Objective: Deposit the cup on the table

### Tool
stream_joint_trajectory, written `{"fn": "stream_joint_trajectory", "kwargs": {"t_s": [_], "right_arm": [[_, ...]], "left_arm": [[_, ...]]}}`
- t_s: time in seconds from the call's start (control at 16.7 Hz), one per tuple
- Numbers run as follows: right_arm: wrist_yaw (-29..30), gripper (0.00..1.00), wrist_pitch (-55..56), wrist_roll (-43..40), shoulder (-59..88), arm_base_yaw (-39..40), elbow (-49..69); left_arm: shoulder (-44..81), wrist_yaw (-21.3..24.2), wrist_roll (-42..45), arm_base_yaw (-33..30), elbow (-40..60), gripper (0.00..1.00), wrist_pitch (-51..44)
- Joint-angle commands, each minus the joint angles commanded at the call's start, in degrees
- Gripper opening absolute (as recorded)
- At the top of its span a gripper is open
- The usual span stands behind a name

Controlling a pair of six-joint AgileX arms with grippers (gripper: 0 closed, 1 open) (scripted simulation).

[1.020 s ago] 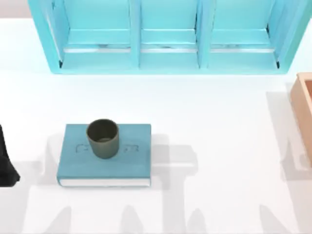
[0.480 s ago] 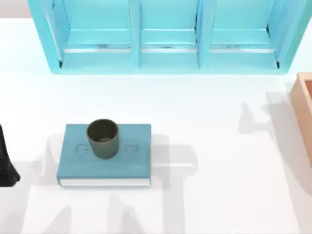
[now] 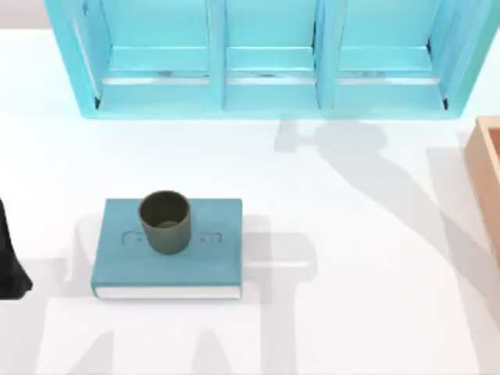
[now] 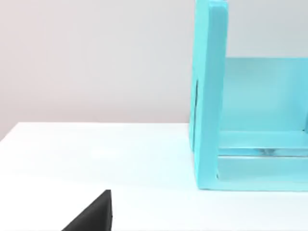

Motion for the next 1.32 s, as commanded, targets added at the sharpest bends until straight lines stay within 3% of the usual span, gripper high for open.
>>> {"fn": "stream_joint_trajectory", "kwargs": {"t_s": [0.3, 0.6, 0.9, 1.32], "right_arm": [[1.19, 1.0, -16.84, 9.64, 25.24, 8.47, 24.67], [0.78, 1.0, -30.49, 17.13, 45.05, 14.28, 38.59], [0.26, 1.0, -36.6, 20.32, 53.76, 16.63, 43.69], [0.21, 1.0, -35.74, 20.15, 54.01, 16.34, 42.78]], "left_arm": [[0.0, 0.0, 0.0, 0.0, 0.0, 1.0, 0.0], [0.0, 0.0, 0.0, 0.0, 0.0, 1.0, 0.0], [0.0, 0.0, 0.0, 0.0, 0.0, 1.0, 0.0], [0.0, 0.0, 0.0, 0.0, 0.0, 1.0, 0.0]]}}
